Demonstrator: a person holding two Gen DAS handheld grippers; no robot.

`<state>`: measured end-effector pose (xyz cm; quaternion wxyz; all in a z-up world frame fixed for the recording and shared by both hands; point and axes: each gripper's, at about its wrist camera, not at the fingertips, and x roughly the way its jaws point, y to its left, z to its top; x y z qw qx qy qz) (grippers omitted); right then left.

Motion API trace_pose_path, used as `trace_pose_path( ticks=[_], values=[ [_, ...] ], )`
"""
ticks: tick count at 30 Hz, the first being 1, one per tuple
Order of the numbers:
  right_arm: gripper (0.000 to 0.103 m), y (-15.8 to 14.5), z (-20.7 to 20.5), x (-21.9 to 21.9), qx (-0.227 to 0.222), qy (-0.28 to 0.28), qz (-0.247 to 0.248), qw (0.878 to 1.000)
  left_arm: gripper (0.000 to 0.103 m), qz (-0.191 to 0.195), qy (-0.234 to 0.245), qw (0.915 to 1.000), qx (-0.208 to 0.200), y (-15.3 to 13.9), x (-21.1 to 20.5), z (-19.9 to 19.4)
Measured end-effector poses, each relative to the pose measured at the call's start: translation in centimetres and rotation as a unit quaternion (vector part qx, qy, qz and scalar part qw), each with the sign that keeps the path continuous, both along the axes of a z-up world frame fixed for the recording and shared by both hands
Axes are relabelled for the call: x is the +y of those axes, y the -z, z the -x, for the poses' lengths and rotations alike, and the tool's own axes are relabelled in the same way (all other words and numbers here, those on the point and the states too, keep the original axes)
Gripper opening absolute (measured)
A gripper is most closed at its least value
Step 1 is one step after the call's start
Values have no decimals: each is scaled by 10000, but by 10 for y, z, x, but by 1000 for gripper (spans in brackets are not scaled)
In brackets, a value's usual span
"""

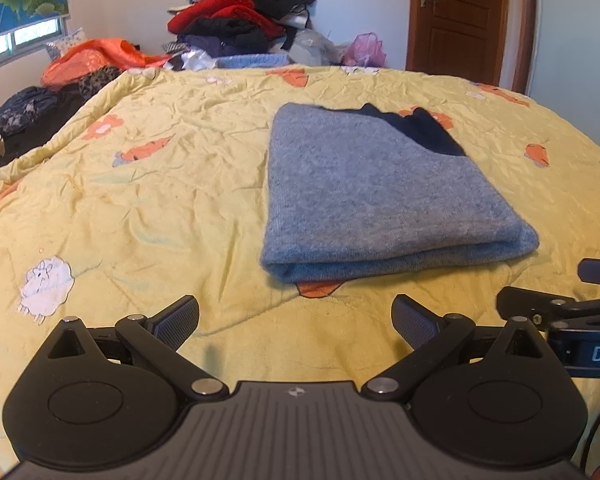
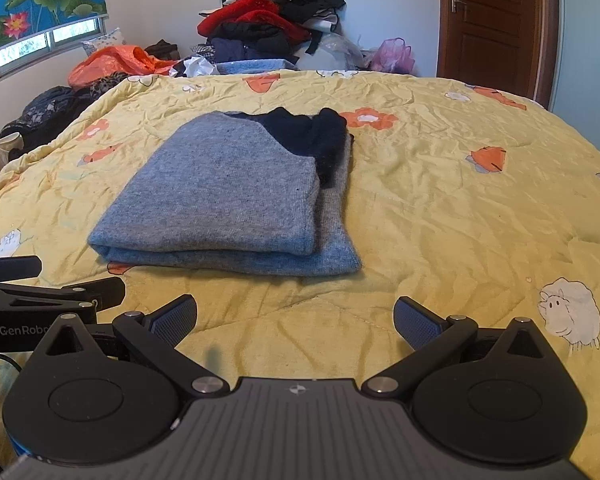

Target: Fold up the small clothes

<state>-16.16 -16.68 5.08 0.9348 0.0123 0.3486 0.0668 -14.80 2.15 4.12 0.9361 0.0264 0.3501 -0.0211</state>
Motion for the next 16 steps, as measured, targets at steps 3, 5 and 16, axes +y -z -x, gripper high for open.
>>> trace_pose_path(
  ticks=[3,5,16],
  values=[
    [103,-1,-1,0,19,-20,-24,10000,103,-96,-73,9999,-91,-2,-2,4],
    [103,-2,-1,1,34,-31,-53,10000,103,-46,-170,9998,-126,-4,0,6],
    [103,-5,-2,2,67,-48,-203,9998,103,-84,-9,10000,-2,-9,0,3]
  ],
)
